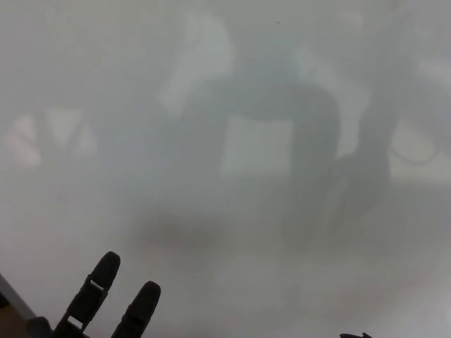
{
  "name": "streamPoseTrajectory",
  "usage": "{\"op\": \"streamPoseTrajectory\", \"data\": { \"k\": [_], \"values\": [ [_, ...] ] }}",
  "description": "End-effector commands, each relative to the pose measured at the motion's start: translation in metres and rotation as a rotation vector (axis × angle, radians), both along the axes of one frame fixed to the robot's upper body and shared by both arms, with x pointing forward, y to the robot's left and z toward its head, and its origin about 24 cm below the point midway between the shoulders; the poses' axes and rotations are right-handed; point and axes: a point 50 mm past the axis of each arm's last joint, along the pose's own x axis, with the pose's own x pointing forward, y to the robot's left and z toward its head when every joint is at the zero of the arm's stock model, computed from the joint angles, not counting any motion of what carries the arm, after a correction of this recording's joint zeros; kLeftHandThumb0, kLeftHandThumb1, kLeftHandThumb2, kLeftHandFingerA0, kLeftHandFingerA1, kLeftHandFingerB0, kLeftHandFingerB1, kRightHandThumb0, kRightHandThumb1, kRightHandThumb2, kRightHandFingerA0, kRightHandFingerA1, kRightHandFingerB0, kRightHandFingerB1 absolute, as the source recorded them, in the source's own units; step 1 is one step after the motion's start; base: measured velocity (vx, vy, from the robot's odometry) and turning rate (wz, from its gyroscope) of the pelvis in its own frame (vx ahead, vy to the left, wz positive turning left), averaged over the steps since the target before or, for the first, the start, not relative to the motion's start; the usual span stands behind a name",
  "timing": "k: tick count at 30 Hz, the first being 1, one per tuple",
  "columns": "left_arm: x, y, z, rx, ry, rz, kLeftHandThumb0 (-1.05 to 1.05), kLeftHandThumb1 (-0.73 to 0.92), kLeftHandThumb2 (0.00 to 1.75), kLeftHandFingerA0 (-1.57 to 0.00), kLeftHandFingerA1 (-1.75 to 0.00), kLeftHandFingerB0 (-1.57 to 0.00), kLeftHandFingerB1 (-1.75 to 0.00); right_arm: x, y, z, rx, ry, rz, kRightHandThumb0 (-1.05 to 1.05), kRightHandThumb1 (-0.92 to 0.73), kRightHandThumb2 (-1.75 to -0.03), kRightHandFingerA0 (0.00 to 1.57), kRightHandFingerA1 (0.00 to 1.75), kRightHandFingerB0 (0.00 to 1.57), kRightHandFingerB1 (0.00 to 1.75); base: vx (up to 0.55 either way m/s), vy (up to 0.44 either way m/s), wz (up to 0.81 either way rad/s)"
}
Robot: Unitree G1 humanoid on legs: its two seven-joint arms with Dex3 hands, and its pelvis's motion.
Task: A magnetic marker holder is on the left hand side of the white board, the robot put the index and middle finger into the opening of the container and pull off the magnetic holder and hand it to a human on the left hand side.
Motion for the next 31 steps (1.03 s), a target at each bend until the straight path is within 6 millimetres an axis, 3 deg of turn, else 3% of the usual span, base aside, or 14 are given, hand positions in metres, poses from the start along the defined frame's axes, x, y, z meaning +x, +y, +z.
{"op": "streamPoseTrajectory", "data": {
  "k": [1,4,5,11,16,17,23,24,31],
  "values": [
    [-0.042,0.001,-0.076,0.781,0.536,-0.012,-0.7,0.67,0.61,-0.2,-0.43,-0.17,-0.27,-0.012,-0.008,-0.004,-0.027,0.028,-0.007,-0.48,-0.69,-0.62,0.85,0.52,0.25,0.29,0.0,0.0,0.0],
    [-0.057,0.004,-0.086,0.855,0.614,-0.014,-0.73,0.7,0.61,-0.24,-0.43,-0.21,-0.28,-0.013,-0.006,-0.005,-0.025,0.036,-0.001,-0.49,-0.69,-0.62,0.86,0.51,0.25,0.29,0.0,0.0,0.0],
    [-0.063,0.006,-0.088,0.88,0.644,-0.013,-0.75,0.56,0.88,-0.19,-0.5,-0.13,-0.4,-0.016,-0.006,-0.006,-0.025,0.042,0.0,-0.47,-0.68,-0.61,0.87,0.51,0.25,0.29,0.0,0.0,0.0],
    [-0.074,0.01,-0.091,1.072,0.607,-0.064,-0.78,0.56,0.91,-0.21,-0.51,-0.09,-0.39,-0.022,-0.003,-0.009,-0.02,0.057,-0.006,-0.46,-0.68,-0.61,0.87,0.51,0.25,0.29,0.0,0.0,0.0],
    [-0.077,0.011,-0.09,1.222,0.543,-0.05,-0.79,0.55,0.9,-0.22,-0.52,-0.16,-0.41,-0.019,0.0,-0.009,-0.015,0.049,-0.012,-0.5,-0.69,-0.61,0.88,0.52,0.24,0.3,0.0,0.0,0.0],
    [-0.08,0.01,-0.09,1.231,0.542,-0.052,-0.77,0.54,0.88,-0.2,-0.52,-0.15,-0.4,-0.021,0.0,-0.01,-0.01,0.054,-0.017,-0.56,-0.55,-0.82,0.81,0.63,0.18,0.41,0.0,0.0,0.0],
    [-0.088,0.01,-0.092,1.26,0.527,-0.071,-0.75,0.56,0.89,-0.22,-0.52,-0.14,-0.4,-0.029,-0.002,-0.012,-0.001,0.067,-0.028,-0.56,-0.56,-0.81,0.79,0.62,0.18,0.41,0.0,0.0,0.0],
    [-0.089,0.009,-0.092,1.275,0.518,-0.08,-0.76,0.55,0.89,-0.23,-0.52,-0.16,-0.41,-0.03,-0.002,-0.012,-0.004,0.064,-0.028,-0.46,-0.69,-0.6,0.88,0.53,0.25,0.3,0.0,0.0,0.0],
    [-0.089,0.007,-0.092,1.308,0.502,-0.085,-0.76,0.55,0.9,-0.26,-0.53,-0.16,-0.41,-0.031,-0.003,-0.012,-0.01,0.059,-0.029,-0.47,-0.69,-0.61,0.89,0.53,0.24,0.3,0.0,0.0,0.0]
  ]
}}
